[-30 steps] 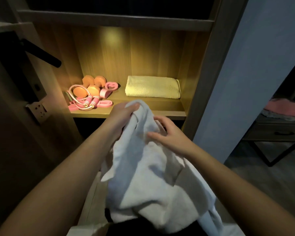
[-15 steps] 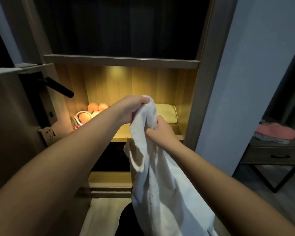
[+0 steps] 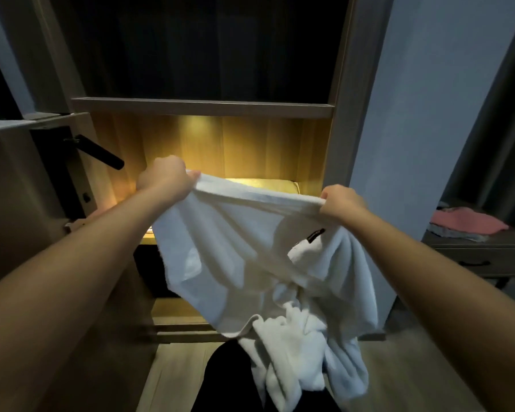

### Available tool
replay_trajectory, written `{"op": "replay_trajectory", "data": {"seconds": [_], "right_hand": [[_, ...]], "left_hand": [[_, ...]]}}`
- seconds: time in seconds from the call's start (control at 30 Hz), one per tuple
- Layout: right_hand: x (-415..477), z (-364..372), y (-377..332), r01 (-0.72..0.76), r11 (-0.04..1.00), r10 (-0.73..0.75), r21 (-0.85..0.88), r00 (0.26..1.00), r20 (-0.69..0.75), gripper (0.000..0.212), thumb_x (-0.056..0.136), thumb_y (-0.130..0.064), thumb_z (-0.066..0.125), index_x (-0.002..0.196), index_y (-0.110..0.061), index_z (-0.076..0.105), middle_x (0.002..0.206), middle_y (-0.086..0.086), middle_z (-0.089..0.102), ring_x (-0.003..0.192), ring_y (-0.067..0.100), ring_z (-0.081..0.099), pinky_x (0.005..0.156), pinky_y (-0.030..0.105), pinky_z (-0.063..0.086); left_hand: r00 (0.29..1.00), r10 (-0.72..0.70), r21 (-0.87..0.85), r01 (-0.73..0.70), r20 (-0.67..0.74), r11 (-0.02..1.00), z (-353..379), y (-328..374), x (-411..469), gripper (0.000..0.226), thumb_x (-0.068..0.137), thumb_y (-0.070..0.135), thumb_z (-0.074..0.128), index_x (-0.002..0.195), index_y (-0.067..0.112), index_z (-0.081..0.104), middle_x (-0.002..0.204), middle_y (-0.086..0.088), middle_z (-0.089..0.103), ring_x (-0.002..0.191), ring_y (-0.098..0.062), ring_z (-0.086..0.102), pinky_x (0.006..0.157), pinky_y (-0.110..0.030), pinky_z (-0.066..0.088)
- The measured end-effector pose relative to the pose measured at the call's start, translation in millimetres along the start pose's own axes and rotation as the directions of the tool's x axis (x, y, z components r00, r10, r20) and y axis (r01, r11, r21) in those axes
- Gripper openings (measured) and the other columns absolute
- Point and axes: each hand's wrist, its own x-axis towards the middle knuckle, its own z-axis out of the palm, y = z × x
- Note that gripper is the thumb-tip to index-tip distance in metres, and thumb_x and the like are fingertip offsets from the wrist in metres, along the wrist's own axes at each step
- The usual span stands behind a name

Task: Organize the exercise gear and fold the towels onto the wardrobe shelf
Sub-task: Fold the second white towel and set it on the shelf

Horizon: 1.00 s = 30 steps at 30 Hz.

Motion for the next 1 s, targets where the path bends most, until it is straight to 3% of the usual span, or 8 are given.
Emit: {"op": "replay_trajectory", "data": {"seconds": [0.3,0.43,0.53,0.63,0.7,0.77,0.83,1.0], "right_hand": [[-31,-17,-25,0.246,0.818,-0.306,0.520,0.952,0.031,0.023,0.085,-0.007,0.043,0.076,-0.008,0.065,0.076,0.008,0.060,0.074,0.018,0.055,0.061,0.027,0.042],[-39,-24,-44,0.347,0.772,-0.435,0.532,0.899,0.046,0.017,0.087,-0.014,0.050,0.079,-0.010,0.064,0.075,0.005,0.056,0.070,0.014,0.051,0.062,0.027,0.041],[-29,-24,-36,0.360,0.821,-0.390,0.443,0.920,-0.024,0.022,0.086,-0.012,0.050,0.092,0.003,0.065,0.082,0.012,0.057,0.076,0.019,0.052,0.065,0.030,0.040],[-22,-20,-23,0.292,0.826,-0.321,0.481,0.947,-0.025,0.023,0.088,-0.014,0.048,0.088,0.004,0.063,0.081,0.012,0.054,0.076,0.019,0.050,0.066,0.031,0.040],[-24,-18,-21,0.241,0.801,-0.328,0.547,0.943,0.064,0.015,0.087,-0.013,0.047,0.079,-0.005,0.057,0.075,0.009,0.047,0.069,0.018,0.044,0.061,0.030,0.036],[-29,-17,-23,0.211,0.818,-0.370,0.535,0.905,0.209,0.008,0.083,-0.011,0.049,0.076,-0.011,0.052,0.070,0.006,0.042,0.064,0.015,0.039,0.056,0.027,0.033],[-33,-14,-24,0.202,0.851,-0.390,0.485,0.862,0.323,0.013,0.080,-0.011,0.051,0.068,-0.013,0.046,0.067,0.004,0.041,0.060,0.014,0.038,0.053,0.027,0.033],[-34,0,-27,0.209,0.874,-0.401,0.439,0.821,0.406,0.010,0.082,-0.012,0.052,0.072,-0.011,0.050,0.067,0.005,0.046,0.061,0.017,0.042,0.055,0.029,0.035]], "left_hand": [[0.769,0.413,-0.235,-0.340,0.487,0.911,27,28,-53,0.077,0.062,0.080,0.066,0.124,0.037,0.051,0.112,0.013,0.054,0.098,-0.009,0.056,0.074,-0.026,0.045],[0.698,0.575,-0.431,-0.403,0.426,0.808,51,53,-79,0.032,0.086,0.039,0.069,0.110,0.018,0.069,0.100,0.008,0.067,0.093,-0.013,0.061,0.076,-0.028,0.047],[0.638,0.545,-0.574,-0.190,0.545,0.796,47,54,-85,0.022,0.092,0.016,0.059,0.085,-0.002,0.068,0.079,-0.008,0.059,0.077,-0.019,0.052,0.068,-0.029,0.041],[0.312,0.511,-0.569,0.131,0.801,0.812,44,42,-94,0.016,0.095,0.016,0.055,0.094,0.009,0.069,0.087,-0.003,0.068,0.082,-0.014,0.062,0.072,-0.021,0.050],[-0.015,0.443,-0.438,0.126,0.896,0.890,61,35,-111,0.015,0.098,0.015,0.050,0.105,0.014,0.063,0.098,-0.002,0.065,0.091,-0.014,0.060,0.079,-0.022,0.051],[-0.184,0.317,-0.325,-0.016,0.931,0.946,75,34,-129,0.016,0.100,0.019,0.049,0.113,0.018,0.058,0.106,-0.002,0.060,0.095,-0.013,0.058,0.083,-0.026,0.049],[-0.062,0.287,-0.292,-0.097,0.956,0.952,79,34,-132,0.031,0.098,0.029,0.053,0.126,0.015,0.053,0.116,-0.005,0.060,0.104,-0.016,0.060,0.092,-0.035,0.050],[0.502,0.473,-0.600,0.121,0.725,0.791,73,41,-114,0.043,0.083,0.051,0.066,0.115,0.026,0.053,0.113,0.004,0.065,0.100,-0.014,0.065,0.081,-0.036,0.057]]}}
